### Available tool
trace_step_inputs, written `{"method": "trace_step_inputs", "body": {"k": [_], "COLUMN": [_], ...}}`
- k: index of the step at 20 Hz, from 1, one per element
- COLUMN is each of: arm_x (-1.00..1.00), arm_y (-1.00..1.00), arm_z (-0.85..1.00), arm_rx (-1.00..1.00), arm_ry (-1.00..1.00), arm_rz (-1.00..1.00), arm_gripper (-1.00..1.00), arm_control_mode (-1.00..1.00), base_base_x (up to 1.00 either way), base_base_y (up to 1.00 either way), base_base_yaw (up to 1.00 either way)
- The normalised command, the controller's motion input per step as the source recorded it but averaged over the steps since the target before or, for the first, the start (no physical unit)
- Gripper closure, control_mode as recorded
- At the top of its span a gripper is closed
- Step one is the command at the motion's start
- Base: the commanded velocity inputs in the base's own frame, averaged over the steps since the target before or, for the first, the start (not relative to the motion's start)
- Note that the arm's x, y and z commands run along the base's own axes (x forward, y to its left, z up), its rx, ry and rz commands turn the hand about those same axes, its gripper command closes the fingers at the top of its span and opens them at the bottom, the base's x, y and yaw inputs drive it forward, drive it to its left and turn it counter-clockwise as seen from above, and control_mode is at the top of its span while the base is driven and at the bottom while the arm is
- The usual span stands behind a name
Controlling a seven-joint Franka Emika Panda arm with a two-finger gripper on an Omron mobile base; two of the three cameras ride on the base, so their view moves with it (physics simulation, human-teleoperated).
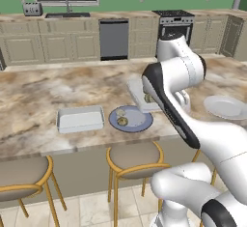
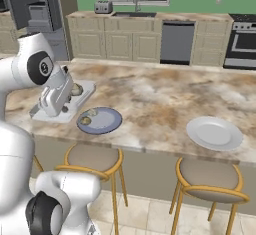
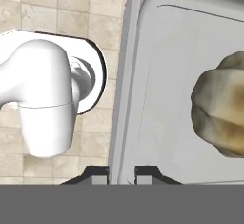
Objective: Place two dumplings into each of the tupperware containers and then place the containers in the fridge.
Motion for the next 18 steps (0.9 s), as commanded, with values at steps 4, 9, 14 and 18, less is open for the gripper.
{"method": "trace_step_inputs", "body": {"k": [4, 9, 14, 18], "arm_x": [0.0, 0.0, 0.0, 0.0], "arm_y": [0.0, 0.0, 0.0, 0.0], "arm_z": [0.0, 0.0, 0.0, 0.0], "arm_rx": [0.0, 0.0, 0.0, 0.0], "arm_ry": [0.0, 0.0, 0.0, 0.0], "arm_rz": [0.0, 0.0, 0.0, 0.0], "arm_gripper": [1.0, 1.0, 1.0, 1.0], "arm_control_mode": [1.0, 1.0, 1.0, 1.0], "base_base_x": [-0.36, -0.01, -0.05, -0.49], "base_base_y": [0.75, 1.0, 1.0, 1.0], "base_base_yaw": [0.01, 0.0, 0.02, 0.11]}}
